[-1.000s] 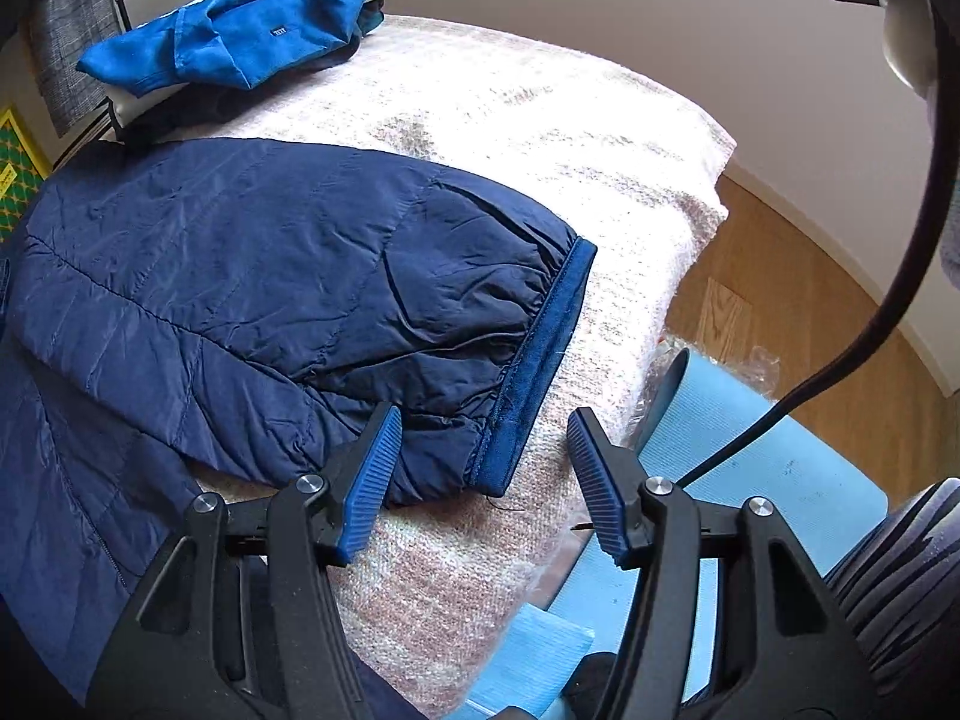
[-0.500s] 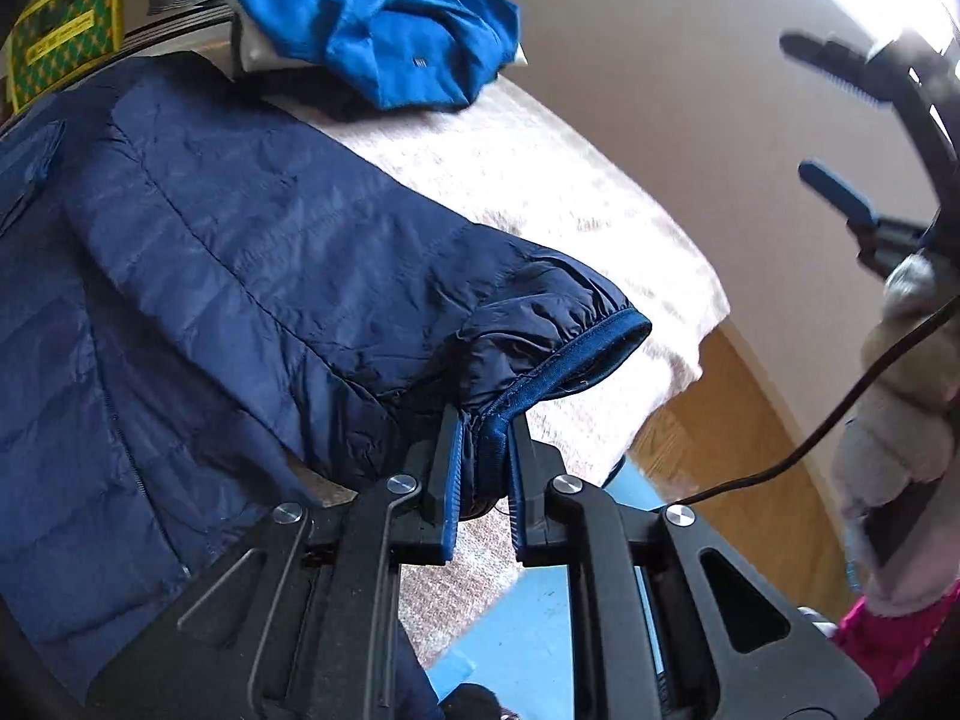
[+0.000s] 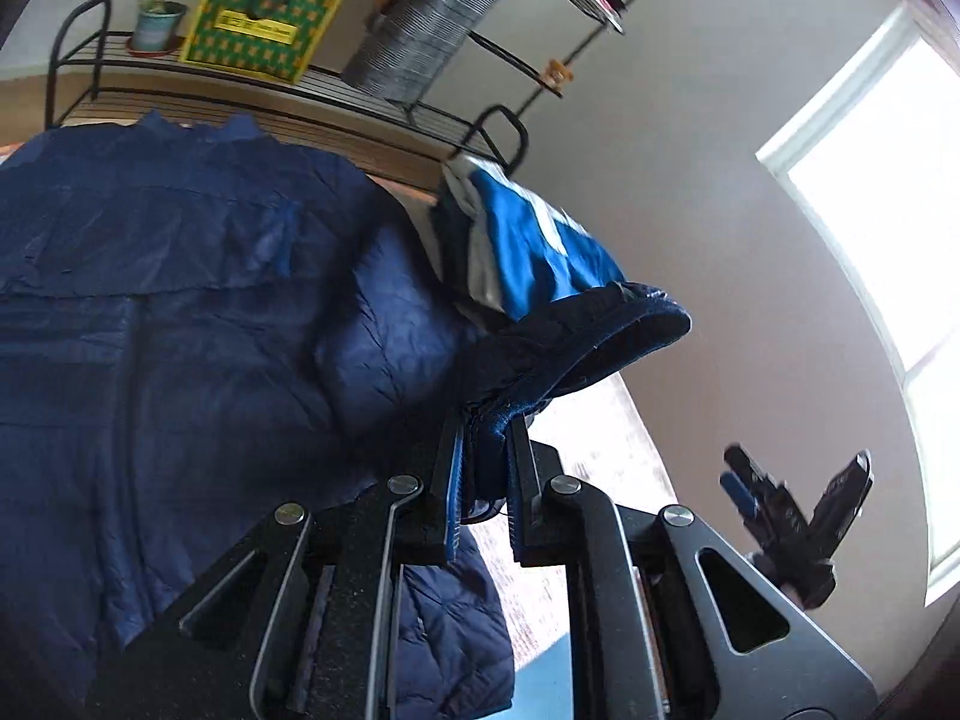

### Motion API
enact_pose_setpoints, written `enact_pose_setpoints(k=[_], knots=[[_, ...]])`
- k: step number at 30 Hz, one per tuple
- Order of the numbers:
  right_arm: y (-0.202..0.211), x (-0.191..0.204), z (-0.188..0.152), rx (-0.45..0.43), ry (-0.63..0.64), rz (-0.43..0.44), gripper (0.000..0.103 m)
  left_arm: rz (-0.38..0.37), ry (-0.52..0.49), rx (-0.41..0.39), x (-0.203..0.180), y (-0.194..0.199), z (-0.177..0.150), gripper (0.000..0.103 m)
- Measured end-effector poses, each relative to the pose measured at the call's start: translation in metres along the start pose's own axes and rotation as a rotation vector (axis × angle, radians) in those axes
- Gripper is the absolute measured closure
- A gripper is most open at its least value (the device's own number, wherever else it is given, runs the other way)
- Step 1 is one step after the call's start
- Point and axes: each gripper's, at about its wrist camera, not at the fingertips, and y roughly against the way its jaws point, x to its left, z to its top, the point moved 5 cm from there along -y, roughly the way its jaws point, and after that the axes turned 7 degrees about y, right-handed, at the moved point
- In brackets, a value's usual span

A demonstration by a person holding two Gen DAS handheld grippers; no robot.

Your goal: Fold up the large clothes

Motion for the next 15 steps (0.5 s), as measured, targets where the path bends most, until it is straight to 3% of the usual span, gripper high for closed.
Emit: enact_pose_setpoints(k=[4,8,15], knots=[[-0.007,0.037,-0.006,0.028,0.075,0.084,0.016,0.065,0.095,-0.120,0.062,0.029,0.044,0.093],[-0.022,0.075,-0.018,0.075,0.168,0.110,0.016,0.145,0.194,-0.202,0.137,0.046,0.072,0.093],[-0.063,0.133,-0.063,0.240,0.258,0.245,0.018,0.268,0.292,-0.208,0.254,0.040,0.092,0.093]])
